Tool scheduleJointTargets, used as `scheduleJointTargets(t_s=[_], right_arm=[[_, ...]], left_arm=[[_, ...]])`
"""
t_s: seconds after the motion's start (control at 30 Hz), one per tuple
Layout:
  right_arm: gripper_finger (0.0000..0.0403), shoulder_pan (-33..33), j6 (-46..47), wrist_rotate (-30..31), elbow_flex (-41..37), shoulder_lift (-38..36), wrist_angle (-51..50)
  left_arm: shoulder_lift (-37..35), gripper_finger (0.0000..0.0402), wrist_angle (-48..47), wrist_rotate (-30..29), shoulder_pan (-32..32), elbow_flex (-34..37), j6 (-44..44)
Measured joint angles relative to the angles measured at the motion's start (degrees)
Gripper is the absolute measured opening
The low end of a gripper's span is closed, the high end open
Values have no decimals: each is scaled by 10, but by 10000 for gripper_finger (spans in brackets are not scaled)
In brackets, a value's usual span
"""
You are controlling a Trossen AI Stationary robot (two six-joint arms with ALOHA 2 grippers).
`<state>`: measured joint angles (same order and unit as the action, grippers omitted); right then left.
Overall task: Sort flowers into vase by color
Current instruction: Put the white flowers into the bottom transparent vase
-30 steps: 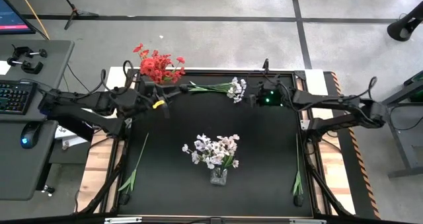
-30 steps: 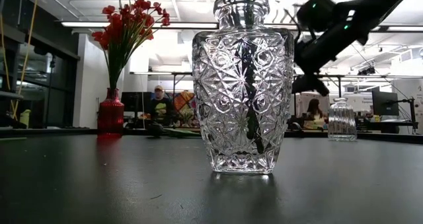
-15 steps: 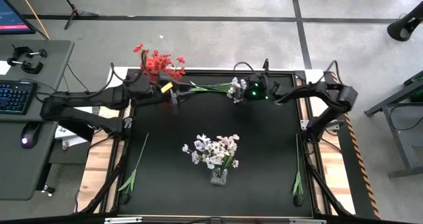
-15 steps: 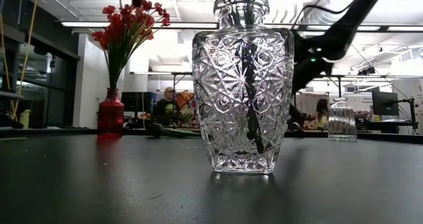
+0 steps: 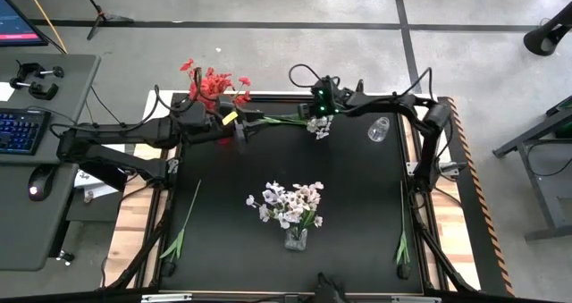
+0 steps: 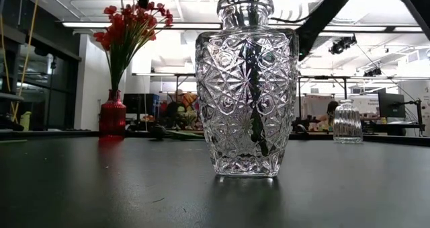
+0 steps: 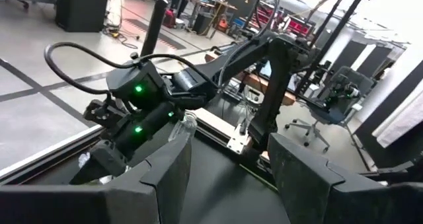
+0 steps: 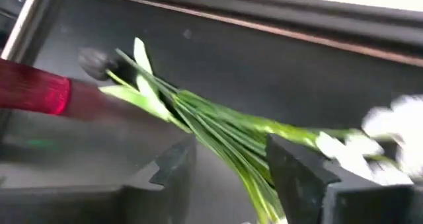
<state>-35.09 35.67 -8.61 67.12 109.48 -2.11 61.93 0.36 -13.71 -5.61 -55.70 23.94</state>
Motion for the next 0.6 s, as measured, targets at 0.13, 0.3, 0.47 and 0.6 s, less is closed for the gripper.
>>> scheduleJointTargets(t_s=[0.13, 0.3, 0.47, 0.6], right_arm=[[121, 7, -36, 0, 35, 14, 0], [84, 14, -61, 0, 46, 15, -3], [75, 14, -62, -1, 44, 15, -27], [65, 14, -87, 29, 43, 15, -70]], left_arm=[[0, 188, 0, -10, 0, 0, 7], [0, 188, -1, -10, 0, 0, 24], [0, 188, -1, -9, 0, 0, 25], [0, 188, -1, -10, 0, 0, 24]])
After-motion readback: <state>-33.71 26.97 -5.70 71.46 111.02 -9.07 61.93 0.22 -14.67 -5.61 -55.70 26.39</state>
